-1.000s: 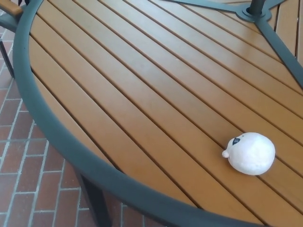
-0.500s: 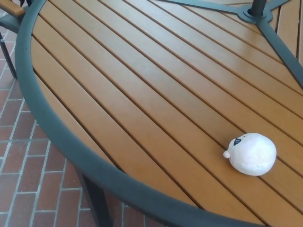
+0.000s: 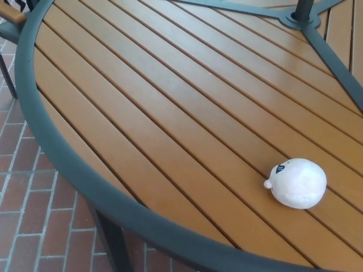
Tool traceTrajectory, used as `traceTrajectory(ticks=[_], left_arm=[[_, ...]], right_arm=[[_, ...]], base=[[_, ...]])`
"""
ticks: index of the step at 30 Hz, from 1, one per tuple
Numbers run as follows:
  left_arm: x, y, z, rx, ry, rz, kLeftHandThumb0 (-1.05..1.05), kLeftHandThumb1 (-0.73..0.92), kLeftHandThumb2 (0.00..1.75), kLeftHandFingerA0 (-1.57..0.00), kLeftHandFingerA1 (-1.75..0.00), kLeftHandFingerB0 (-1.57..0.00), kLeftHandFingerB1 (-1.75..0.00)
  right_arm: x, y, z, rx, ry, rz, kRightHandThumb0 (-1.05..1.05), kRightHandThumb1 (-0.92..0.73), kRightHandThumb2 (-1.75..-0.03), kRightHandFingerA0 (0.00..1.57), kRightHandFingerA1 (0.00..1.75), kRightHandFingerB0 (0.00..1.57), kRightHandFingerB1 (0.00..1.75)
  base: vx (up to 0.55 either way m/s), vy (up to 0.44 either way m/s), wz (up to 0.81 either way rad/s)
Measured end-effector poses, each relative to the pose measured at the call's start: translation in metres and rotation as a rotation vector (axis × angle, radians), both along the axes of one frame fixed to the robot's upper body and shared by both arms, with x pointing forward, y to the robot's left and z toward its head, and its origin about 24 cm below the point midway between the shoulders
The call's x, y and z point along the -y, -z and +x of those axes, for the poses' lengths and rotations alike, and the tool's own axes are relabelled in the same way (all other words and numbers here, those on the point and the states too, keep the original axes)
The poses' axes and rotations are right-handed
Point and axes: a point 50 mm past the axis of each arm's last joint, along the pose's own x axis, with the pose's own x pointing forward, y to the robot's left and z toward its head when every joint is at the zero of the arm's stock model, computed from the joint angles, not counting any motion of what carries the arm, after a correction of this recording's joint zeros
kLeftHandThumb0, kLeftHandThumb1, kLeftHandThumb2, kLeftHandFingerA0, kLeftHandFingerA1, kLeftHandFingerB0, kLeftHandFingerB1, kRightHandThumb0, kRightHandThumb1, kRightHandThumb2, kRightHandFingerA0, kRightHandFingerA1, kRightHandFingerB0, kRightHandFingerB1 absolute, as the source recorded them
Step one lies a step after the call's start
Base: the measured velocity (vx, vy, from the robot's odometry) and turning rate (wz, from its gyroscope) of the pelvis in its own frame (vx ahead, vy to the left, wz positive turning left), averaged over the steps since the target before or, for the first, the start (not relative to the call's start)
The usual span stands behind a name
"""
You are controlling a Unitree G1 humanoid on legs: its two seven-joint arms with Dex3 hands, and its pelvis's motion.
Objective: The robot uses its right hand to pick up the emotional support dumpling kept on the square table outside, turn around and walk towards the round table and place it in middle of the desk
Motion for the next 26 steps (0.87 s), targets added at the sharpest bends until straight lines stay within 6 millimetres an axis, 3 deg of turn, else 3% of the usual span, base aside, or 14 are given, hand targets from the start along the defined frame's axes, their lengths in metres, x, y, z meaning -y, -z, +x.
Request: traceTrajectory(ticks=[2, 3, 5, 6, 7, 8, 26], left_arm=[[-0.001, 0.001, -0.004, -0.020, -0.003, 0.005, -0.32, 0.62, 0.58, -0.72, -0.68, -0.72, -0.55], [-0.001, 0.001, -0.005, -0.027, -0.005, 0.006, -0.33, 0.60, 0.58, -0.74, -0.68, -0.71, -0.52], [-0.002, 0.001, -0.009, -0.042, -0.010, 0.011, -0.33, 0.60, 0.58, -0.74, -0.68, -0.71, -0.52], [-0.002, 0.001, -0.010, -0.046, -0.012, 0.012, -0.33, 0.62, 0.58, -0.73, -0.67, -0.68, -0.52], [-0.002, 0.002, -0.011, -0.051, -0.012, 0.013, -0.33, 0.62, 0.58, -0.73, -0.67, -0.68, -0.52], [-0.002, 0.002, -0.011, -0.052, -0.012, 0.013, -0.35, 0.61, 0.58, -0.73, -0.69, -0.70, -0.52], [-0.004, 0.002, -0.018, -0.110, 0.014, 0.050, -0.40, 0.59, 0.58, -0.71, -0.72, -0.72, -0.53]], right_arm=[[-0.004, 0.007, -0.001, 0.015, 0.033, 0.027, -0.24, -0.63, -0.59, 0.57, 0.41, 0.81, 0.54], [-0.006, 0.010, -0.001, 0.019, 0.042, 0.039, -0.10, -0.65, -0.59, 0.78, 0.53, 0.71, 0.53], [-0.010, 0.017, -0.003, 0.029, 0.063, 0.072, -0.10, -0.65, -0.59, 0.78, 0.53, 0.71, 0.53], [-0.011, 0.019, -0.003, 0.039, 0.069, 0.083, -0.17, -0.64, -0.58, 0.89, 0.55, 0.70, 0.51], [-0.012, 0.021, -0.004, 0.064, 0.074, 0.110, -0.17, -0.64, -0.58, 0.89, 0.55, 0.70, 0.51], [-0.013, 0.021, -0.004, 0.072, 0.074, 0.119, -0.28, -0.61, -0.59, 0.68, 0.45, 0.69, 0.48], [-0.028, 0.046, 0.006, -0.024, -0.156, 0.443, -0.32, -0.65, -0.60, 0.66, 0.42, 0.75, 0.46]], base=[[0.00, 0.000, 0.00], [0.00, 0.000, 0.00], [0.00, 0.000, 0.00], [0.00, 0.000, 0.00], [0.00, 0.000, 0.00], [0.00, 0.000, 0.00], [0.00, 0.000, 0.00]])
